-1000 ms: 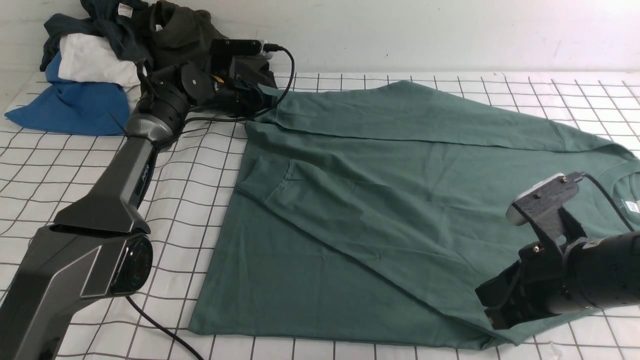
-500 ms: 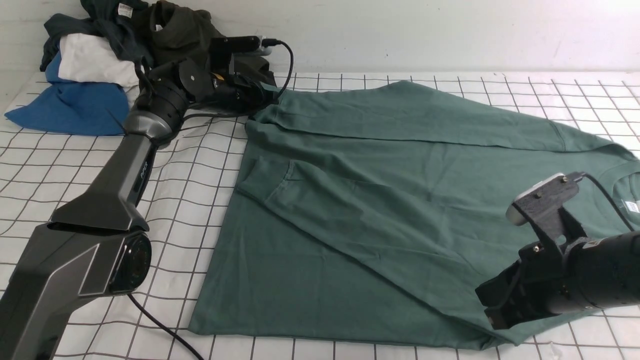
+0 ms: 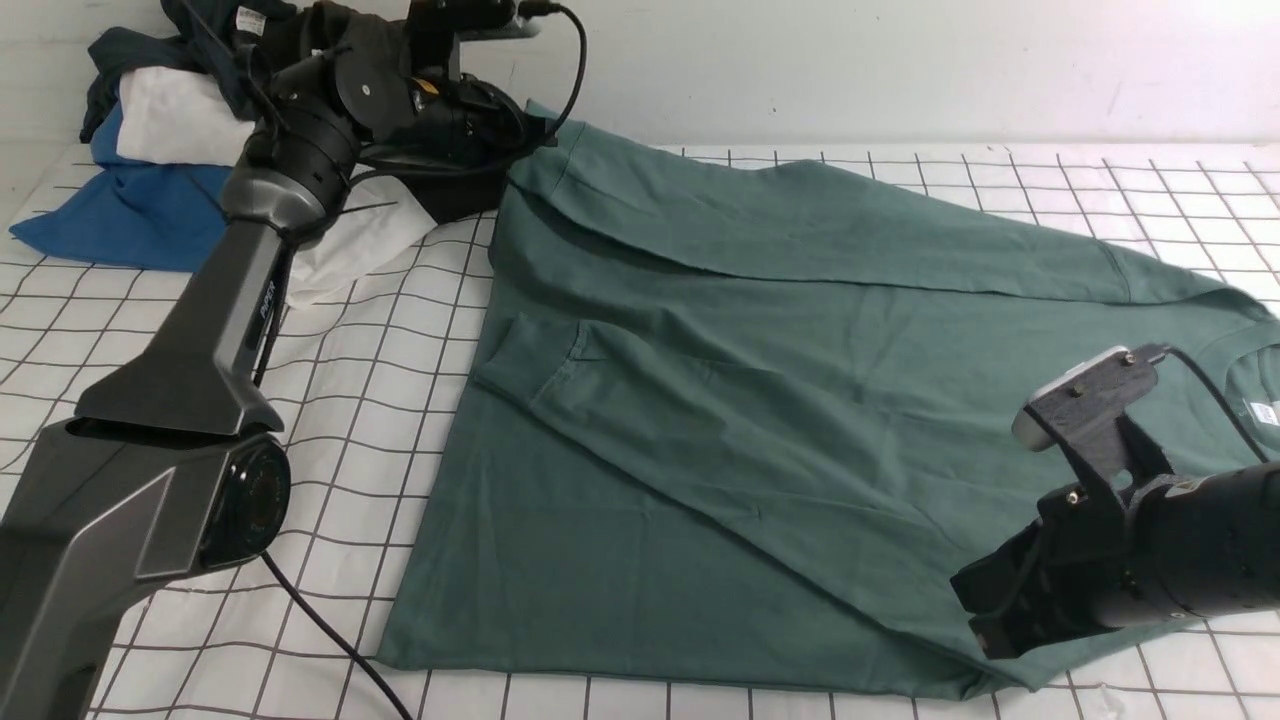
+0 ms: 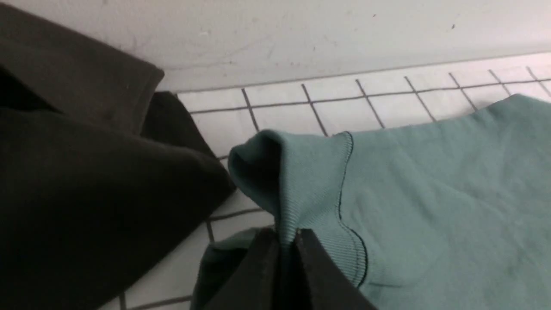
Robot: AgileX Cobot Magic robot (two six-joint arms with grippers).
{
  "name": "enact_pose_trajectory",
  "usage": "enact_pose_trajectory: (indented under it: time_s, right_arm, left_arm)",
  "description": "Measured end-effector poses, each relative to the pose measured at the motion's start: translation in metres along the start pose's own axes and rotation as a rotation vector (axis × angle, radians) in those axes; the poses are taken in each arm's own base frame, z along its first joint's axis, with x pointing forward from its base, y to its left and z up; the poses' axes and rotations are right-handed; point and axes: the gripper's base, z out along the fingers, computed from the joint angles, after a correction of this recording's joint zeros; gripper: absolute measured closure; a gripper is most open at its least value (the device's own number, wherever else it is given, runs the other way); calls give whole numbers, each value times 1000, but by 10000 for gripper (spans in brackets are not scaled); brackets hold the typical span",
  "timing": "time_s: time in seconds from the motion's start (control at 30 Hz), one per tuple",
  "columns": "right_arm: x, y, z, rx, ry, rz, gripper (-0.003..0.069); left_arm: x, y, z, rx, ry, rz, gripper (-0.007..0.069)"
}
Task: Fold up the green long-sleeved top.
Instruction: Use the left arm to clamp the cuff farthest from it
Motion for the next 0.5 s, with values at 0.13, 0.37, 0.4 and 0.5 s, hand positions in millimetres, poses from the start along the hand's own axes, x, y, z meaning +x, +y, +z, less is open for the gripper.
enact_pose_trajectory:
  time_s: [0.13, 0.37, 0.4, 0.5]
  right_arm:
    - [0, 0, 0, 0, 0, 0, 669]
    - [0, 0, 0, 0, 0, -1, 669]
    - [0, 0, 0, 0, 0, -1, 669]
    - [0, 0, 0, 0, 0, -1, 669]
  left_arm:
    - [7, 3, 5, -7, 15, -1, 606]
    - [8, 4, 6, -8, 17, -1, 379]
    - [8, 4, 6, -8, 17, -1, 354]
    - [8, 4, 6, -9, 18, -1, 321]
